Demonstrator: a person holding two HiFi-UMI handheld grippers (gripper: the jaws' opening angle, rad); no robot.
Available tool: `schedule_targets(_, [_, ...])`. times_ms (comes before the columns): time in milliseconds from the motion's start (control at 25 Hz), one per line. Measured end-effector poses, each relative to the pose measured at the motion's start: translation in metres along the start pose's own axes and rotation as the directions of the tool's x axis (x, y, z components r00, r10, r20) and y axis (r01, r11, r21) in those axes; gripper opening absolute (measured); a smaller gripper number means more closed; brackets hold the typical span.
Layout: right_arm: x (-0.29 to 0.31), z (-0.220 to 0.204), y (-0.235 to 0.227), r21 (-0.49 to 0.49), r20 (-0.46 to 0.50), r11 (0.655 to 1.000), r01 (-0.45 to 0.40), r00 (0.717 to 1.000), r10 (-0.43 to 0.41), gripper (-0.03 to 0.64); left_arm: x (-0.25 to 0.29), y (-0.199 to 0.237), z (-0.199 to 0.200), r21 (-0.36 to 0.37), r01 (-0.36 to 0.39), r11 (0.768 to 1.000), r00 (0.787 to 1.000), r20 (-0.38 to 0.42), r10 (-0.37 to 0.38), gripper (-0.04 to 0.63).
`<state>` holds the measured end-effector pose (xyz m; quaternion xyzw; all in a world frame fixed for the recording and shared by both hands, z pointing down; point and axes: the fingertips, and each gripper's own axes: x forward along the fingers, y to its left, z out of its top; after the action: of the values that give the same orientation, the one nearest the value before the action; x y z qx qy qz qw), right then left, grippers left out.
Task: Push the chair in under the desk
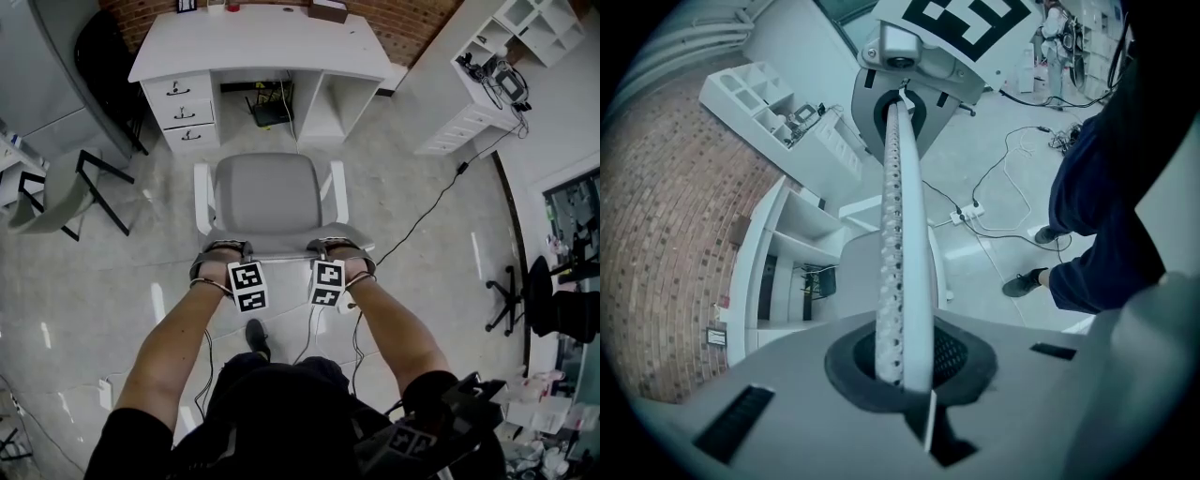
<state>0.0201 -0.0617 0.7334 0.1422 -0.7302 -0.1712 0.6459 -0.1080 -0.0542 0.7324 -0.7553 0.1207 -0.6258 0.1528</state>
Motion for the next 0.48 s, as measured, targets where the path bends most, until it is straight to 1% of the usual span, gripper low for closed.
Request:
schedule_targets(240, [0.013, 0.008, -0.019, 0.007, -0.001, 1.000, 0.008, 1.000, -0.008, 0.011, 0.009, 0.020, -0.012, 0.012, -0.001, 1.000, 1.000, 0.002, 0.001, 0.009])
schedule_targets(480, [0.020, 0.010, -0.035, 0.022, -0.014, 1.000, -0.020, 1.000, 0.020, 0.011, 0.016, 0.037, -0.018, 0.007, 0.020, 1.000, 1.000, 0.004, -0.020, 0.011])
